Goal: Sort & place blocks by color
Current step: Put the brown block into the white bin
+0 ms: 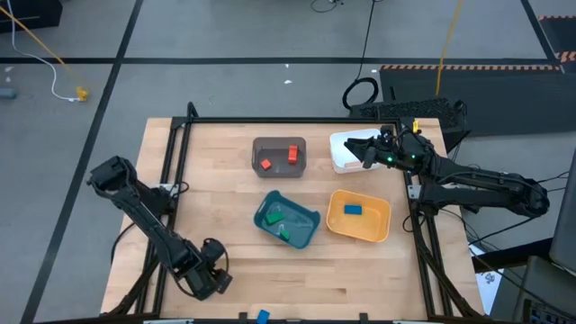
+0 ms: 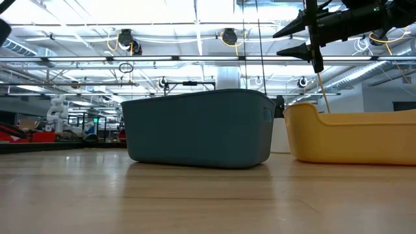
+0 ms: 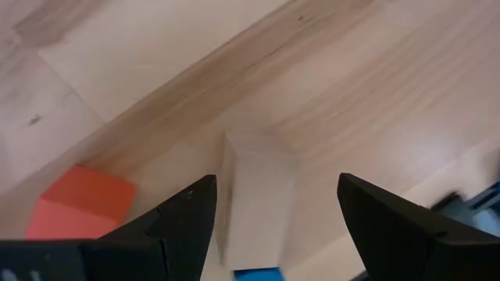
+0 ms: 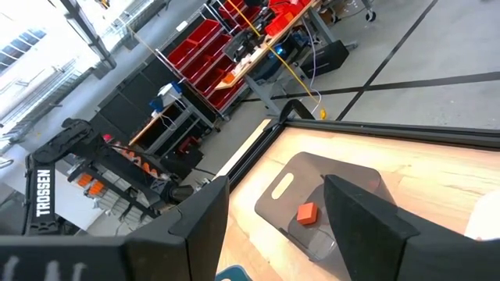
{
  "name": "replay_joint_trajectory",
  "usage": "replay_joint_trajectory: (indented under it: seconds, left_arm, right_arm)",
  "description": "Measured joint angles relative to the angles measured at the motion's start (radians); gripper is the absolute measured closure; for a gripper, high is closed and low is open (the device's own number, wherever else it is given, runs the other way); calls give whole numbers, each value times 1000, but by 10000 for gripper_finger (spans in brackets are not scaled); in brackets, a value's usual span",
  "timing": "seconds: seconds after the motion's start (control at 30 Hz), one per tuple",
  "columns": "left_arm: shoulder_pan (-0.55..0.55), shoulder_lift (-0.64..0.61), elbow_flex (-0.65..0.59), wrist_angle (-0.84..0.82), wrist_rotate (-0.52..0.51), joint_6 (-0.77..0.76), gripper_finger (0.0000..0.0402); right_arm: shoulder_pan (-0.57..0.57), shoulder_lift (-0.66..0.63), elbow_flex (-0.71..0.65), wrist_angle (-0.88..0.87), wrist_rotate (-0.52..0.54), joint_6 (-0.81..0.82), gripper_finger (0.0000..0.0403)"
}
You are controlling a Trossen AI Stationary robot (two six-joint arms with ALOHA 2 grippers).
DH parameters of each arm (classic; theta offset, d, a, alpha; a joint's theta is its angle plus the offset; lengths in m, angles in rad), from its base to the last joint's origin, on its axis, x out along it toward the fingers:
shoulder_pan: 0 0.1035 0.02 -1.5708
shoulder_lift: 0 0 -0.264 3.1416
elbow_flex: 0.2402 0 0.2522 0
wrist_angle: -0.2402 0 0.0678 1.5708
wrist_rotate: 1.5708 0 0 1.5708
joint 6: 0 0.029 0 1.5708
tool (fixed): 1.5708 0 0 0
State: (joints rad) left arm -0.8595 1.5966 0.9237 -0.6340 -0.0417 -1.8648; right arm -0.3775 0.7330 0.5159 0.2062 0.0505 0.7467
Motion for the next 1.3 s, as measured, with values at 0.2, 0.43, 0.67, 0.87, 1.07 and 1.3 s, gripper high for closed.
replay_joint_trajectory:
  seconds: [0.2, 0.43, 0.67, 0.87, 1.07, 1.3]
  left_arm:
    - [-4, 40, 0, 15, 56, 72, 135]
    - [-12, 81, 0, 56, 93, 118, 136]
    - [7, 82, 0, 32, 67, 164, 201]
    - [19, 80, 2, 34, 67, 200, 268]
    - [79, 78, 2, 37, 6, 291, 268]
    - [192, 47, 0, 40, -161, 478, 268]
  right_arm:
    - [0, 0, 0, 0, 0, 0, 200]
    - [0, 0, 0, 0, 0, 0, 200]
    - [0, 0, 0, 0, 0, 0, 200]
    - [0, 0, 0, 0, 0, 0, 200]
    - [0, 0, 0, 0, 0, 0, 200]
    - [0, 0, 0, 0, 0, 0, 200]
